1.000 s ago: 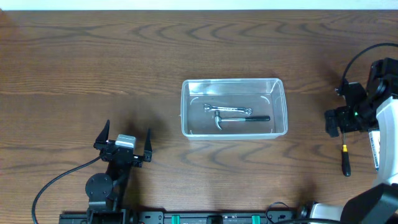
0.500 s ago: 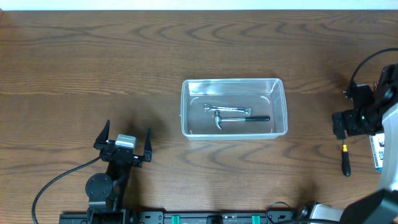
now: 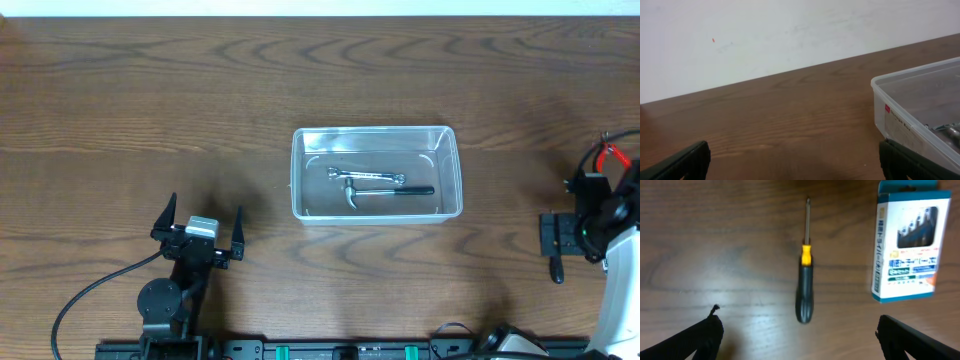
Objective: Pack container
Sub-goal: 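Move the right gripper down over the yellow-handled screwdriver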
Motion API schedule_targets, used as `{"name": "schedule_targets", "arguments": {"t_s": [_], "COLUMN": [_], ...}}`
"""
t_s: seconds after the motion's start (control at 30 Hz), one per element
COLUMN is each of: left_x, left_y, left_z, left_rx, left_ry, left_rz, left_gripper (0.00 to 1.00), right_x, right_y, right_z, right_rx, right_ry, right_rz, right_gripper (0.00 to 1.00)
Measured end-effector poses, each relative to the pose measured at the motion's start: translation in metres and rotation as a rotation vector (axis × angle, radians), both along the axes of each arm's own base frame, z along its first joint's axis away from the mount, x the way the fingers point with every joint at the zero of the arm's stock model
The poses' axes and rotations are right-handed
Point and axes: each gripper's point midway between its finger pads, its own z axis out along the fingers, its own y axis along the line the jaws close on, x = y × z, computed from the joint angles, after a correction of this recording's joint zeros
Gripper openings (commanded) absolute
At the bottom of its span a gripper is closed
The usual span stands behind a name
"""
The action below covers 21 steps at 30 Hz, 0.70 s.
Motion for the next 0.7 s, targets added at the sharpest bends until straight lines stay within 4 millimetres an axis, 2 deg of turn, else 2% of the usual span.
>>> {"name": "schedule_targets", "arguments": {"t_s": [0.27, 0.53, 0.7], "left_x": [0.000, 0.000, 0.000], "left_y": [0.000, 0.000, 0.000], "left_z": [0.000, 0.000, 0.000], "left_rx": [0.000, 0.000, 0.000], "left_ry": [0.000, 0.000, 0.000], "left_rz": [0.000, 0.000, 0.000], "left_gripper": [0.98, 0.98, 0.98], "right_x": [0.007, -0.006, -0.009], "right_y": [0.004, 0.009, 0.004], "right_z": [-0.013, -0.041, -0.047], "right_rx": [0.047, 0.073, 0.061], "right_ry": [-0.061, 0.024, 0.061], "right_rz": [0.031, 0.057, 0.052], "right_gripper": [0.99, 0.99, 0.99]}}
